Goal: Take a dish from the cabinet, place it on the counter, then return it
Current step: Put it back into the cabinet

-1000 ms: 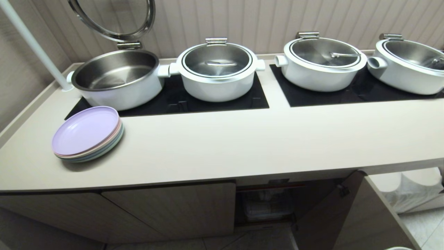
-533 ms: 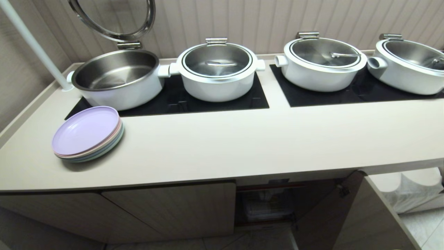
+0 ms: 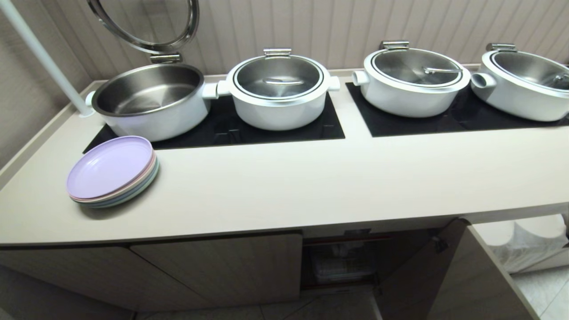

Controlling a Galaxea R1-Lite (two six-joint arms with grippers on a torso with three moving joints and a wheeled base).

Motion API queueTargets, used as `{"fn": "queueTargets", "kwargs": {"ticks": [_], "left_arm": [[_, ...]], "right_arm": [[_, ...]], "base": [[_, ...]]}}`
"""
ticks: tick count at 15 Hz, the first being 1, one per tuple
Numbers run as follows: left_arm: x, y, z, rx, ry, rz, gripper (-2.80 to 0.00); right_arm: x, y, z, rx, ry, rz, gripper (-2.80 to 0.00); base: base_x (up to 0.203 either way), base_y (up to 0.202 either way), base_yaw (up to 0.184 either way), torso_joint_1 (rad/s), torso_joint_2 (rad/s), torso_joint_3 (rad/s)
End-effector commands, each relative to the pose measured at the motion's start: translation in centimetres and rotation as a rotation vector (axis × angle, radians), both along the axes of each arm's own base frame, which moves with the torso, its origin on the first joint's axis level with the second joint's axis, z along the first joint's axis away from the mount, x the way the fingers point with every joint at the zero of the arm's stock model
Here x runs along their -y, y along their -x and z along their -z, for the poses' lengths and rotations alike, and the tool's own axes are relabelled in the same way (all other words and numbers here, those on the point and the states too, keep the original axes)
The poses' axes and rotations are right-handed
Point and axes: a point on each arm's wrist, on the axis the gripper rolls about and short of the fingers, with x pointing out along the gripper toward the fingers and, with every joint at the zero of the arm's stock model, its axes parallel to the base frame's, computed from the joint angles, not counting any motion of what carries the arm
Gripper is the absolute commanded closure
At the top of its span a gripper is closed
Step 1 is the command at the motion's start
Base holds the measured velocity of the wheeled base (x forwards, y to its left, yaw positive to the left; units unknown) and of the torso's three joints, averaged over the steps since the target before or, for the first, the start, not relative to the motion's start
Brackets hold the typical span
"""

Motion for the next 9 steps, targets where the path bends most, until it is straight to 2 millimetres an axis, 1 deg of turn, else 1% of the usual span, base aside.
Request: {"fn": "queueTargets", "kwargs": {"ticks": [1,4,9], "left_arm": [[0.0,0.0,0.0,0.001,0.0,-0.001,0.0],[0.0,0.0,0.0,0.001,0.0,-0.001,0.0],[0.0,0.0,0.0,0.001,0.0,-0.001,0.0]], "right_arm": [[-0.09,0.35,0.33,-0.018,-0.012,-0.015,0.0],[-0.16,0.5,0.02,-0.017,-0.031,-0.009,0.0],[-0.16,0.8,0.14,-0.023,-0.03,-0.018,0.0]], "base": [[0.0,0.0,0.0,0.0,0.0,0.0],[0.0,0.0,0.0,0.0,0.0,0.0],[0.0,0.0,0.0,0.0,0.0,0.0]]}}
